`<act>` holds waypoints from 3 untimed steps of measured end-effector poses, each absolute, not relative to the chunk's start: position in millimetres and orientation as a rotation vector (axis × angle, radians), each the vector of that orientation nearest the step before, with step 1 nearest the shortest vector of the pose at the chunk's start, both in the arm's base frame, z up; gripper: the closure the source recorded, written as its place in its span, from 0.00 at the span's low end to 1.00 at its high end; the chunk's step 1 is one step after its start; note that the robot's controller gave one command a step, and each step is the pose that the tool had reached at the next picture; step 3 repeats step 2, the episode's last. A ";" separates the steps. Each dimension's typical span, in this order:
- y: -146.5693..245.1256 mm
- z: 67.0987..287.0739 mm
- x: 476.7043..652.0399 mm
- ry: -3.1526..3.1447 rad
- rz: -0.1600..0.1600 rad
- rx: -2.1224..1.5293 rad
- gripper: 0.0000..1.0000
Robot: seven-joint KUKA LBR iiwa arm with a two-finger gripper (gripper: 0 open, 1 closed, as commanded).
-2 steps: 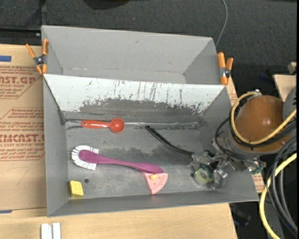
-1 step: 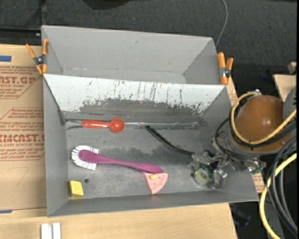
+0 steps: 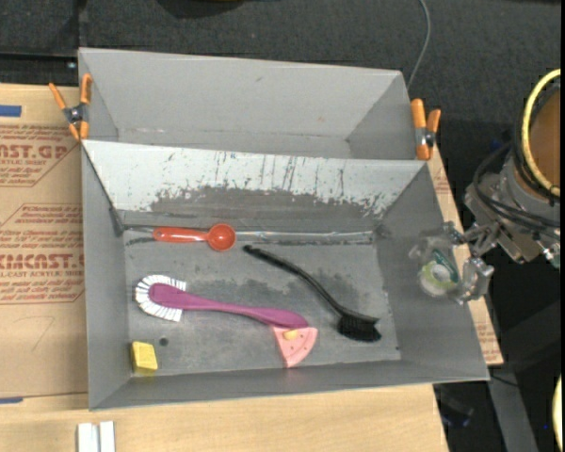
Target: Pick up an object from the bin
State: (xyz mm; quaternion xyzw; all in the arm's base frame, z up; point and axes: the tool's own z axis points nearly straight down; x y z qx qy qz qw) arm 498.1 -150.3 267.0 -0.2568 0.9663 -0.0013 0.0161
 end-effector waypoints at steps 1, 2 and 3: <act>-150.4 266.9 498.0 3.006 -0.003 -0.798 1.00; -108.4 231.6 486.5 3.076 0.007 -0.460 1.00; -108.4 231.6 486.5 3.076 0.007 -0.460 1.00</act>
Offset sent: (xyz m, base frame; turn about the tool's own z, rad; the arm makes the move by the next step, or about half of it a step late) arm -0.0117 0.0397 -0.0342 0.2267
